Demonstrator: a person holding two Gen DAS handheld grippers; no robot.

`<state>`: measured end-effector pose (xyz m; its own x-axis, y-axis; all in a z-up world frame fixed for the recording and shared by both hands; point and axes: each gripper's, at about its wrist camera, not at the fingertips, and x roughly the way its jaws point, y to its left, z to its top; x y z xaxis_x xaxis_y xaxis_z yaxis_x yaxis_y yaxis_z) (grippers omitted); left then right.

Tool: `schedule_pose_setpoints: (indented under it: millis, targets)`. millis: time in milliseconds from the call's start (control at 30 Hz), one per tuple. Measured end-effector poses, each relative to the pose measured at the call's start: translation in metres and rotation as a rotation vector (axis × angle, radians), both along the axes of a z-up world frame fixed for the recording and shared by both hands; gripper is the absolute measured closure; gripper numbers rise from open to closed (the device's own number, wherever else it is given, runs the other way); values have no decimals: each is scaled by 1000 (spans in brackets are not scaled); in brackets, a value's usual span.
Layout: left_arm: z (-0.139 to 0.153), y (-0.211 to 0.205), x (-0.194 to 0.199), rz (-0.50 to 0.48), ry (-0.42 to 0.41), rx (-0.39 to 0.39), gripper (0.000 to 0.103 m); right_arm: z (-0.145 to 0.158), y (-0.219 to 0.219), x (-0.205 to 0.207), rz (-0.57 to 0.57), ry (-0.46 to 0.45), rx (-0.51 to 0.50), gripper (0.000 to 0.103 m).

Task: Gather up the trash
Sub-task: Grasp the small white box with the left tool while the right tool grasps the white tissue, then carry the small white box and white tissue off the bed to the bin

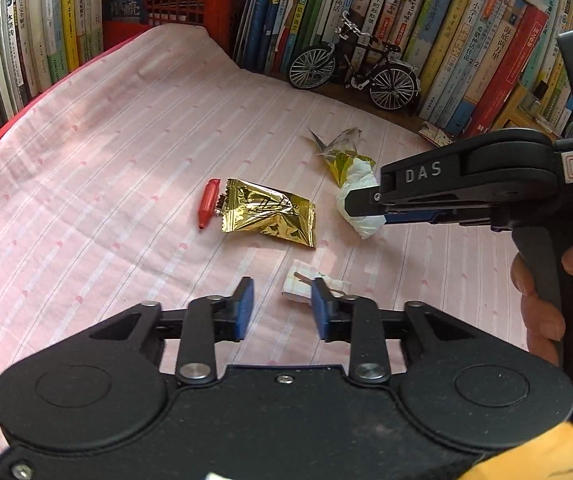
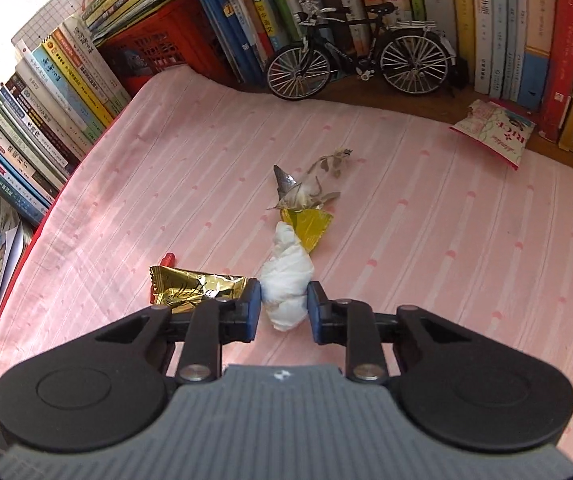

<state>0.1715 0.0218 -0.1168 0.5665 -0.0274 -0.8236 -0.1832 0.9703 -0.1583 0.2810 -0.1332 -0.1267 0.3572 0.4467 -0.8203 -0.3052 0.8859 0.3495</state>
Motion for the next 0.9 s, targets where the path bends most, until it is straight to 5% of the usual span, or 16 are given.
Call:
schedule_pose_setpoints:
  millis: [267,367,900]
  targets:
    - [-21,-27,23,-102,61,42,43,8,-53,-15,-125,14,15,73]
    - [-20,-38,22,-152,62,85,65,10,-67,-20,-159,20,16,73]
    - [44,-35,-31,-118,-33,-8,65,58,-82,-78,-201,-58,7,73]
